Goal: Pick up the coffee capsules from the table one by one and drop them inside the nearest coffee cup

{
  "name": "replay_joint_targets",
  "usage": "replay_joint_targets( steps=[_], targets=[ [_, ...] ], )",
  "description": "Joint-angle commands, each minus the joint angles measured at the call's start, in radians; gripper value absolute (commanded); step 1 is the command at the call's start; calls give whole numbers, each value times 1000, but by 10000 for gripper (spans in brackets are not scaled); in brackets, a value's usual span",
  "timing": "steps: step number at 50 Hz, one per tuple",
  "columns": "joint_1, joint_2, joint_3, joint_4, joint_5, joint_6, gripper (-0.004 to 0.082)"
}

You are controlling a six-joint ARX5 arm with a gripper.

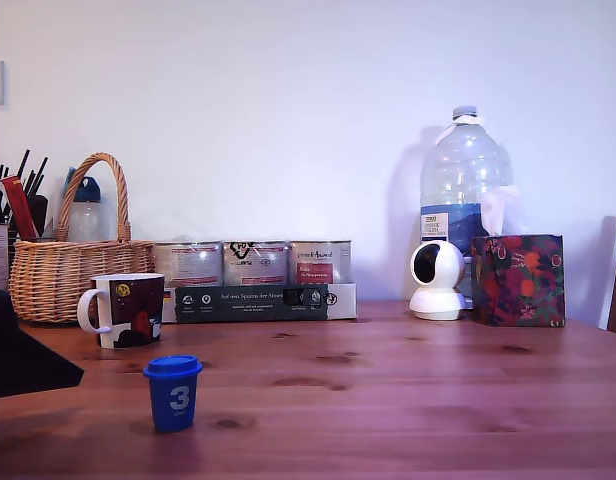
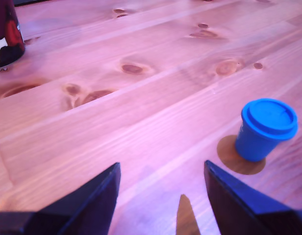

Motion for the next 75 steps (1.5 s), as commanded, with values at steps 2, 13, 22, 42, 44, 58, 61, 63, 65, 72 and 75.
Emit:
replay_joint_targets(
  steps=[2,13,22,42,44,58,61,63,65,72,75],
  targets=[
    [2,-11,-6,-8,-8,-6,465],
    [2,-11,-6,-8,-8,-6,465],
    [2,-14,-3,-8,19,-6,470],
    [-72,-81,-2,-100,73,56,518],
    [-85,-85,-2,-105,75,68,518],
    [-166,-84,-1,-113,84,158,518],
    [-179,-84,0,-114,83,163,518],
    [-186,-84,2,-117,83,168,518],
    [-192,-84,6,-124,82,169,518],
    [-208,-82,40,-198,66,170,518],
    [-212,-82,61,-241,54,178,517]
  ],
)
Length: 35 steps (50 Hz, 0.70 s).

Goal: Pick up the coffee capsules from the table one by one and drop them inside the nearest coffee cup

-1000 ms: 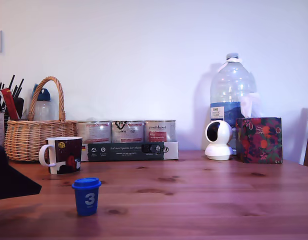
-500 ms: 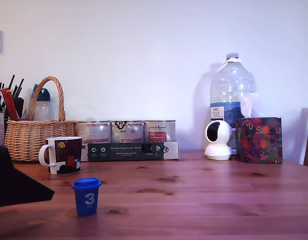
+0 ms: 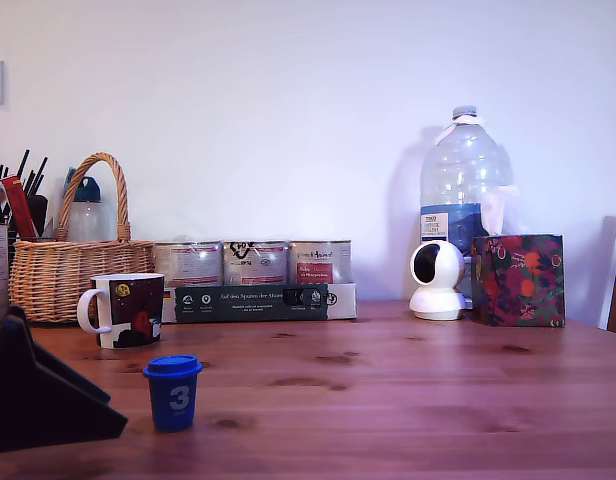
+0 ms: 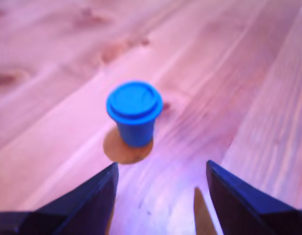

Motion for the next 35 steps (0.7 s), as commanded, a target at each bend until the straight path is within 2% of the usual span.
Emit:
replay_joint_targets(
  steps=[1,15,24,35],
  targets=[
    [-6,-11,37,-26,-8,16,516],
    [-8,35,129,-142,-15,21,515],
    [-19,108,164,-145,-15,42,515],
    [-48,164,216,-145,-23,47,515]
  ],
)
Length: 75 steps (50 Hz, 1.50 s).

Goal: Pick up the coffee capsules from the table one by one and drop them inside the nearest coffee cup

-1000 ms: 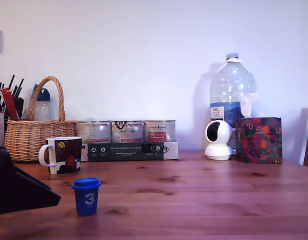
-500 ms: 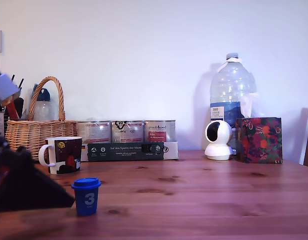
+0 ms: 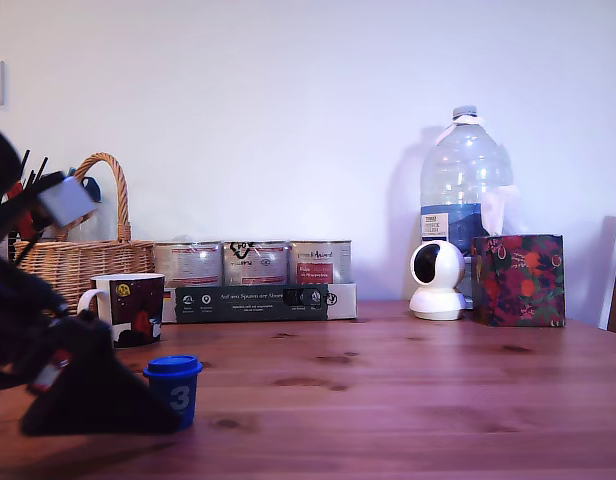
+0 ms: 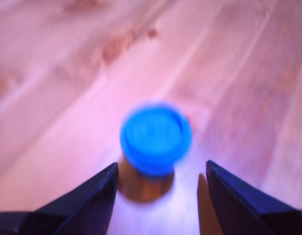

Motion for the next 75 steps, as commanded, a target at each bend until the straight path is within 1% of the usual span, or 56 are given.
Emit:
replay_joint_targets(
  steps=[1,7,21,24,34,40,43,50,56,62,69,72,75],
  targets=[
    [-9,31,14,3,0,7,515],
    [-15,58,28,0,-7,6,495],
    [-16,61,33,0,-11,6,491],
    [-16,61,33,0,-11,6,456],
    [-16,61,33,0,-19,7,234],
    [-16,61,33,2,-19,7,176],
    [-16,61,33,2,-19,7,161],
    [-16,51,35,2,-20,-2,160],
    [-15,13,35,-2,-34,-5,160],
    [-7,-56,35,-8,-45,-5,160],
    [13,-156,35,-9,-48,-6,160],
    [24,-197,35,-10,-59,-13,160],
    [35,-237,35,-26,-80,-13,160]
  ],
)
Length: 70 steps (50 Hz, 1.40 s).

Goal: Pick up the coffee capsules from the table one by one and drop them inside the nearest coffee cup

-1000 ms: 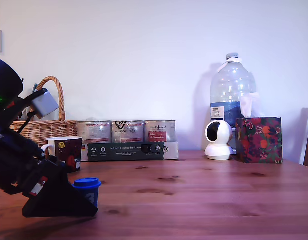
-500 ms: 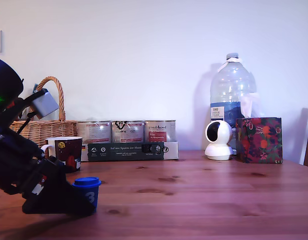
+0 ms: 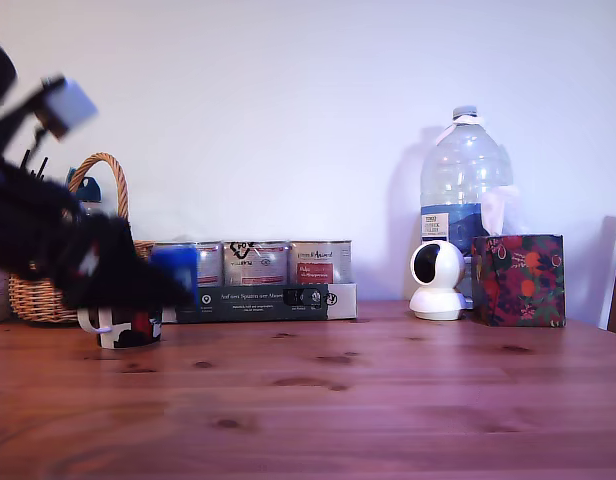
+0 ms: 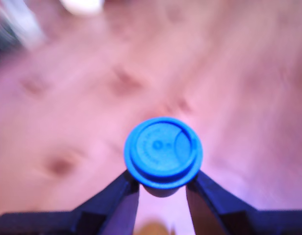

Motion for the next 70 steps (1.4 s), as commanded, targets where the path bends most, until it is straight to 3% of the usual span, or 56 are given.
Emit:
replay_joint_targets(
  steps=[1,13,33,37,49,55,70],
  targets=[
    [16,-31,0,-12,-23,-7,160],
    [92,-151,1,-98,-123,-7,160],
    [246,-226,1,-111,-225,-79,160],
    [266,-226,1,-109,-228,-102,160],
    [277,-225,14,-113,-228,-106,161],
    [277,-217,81,-207,-228,-157,162],
    [283,-77,307,-399,-214,-169,163]
  ],
)
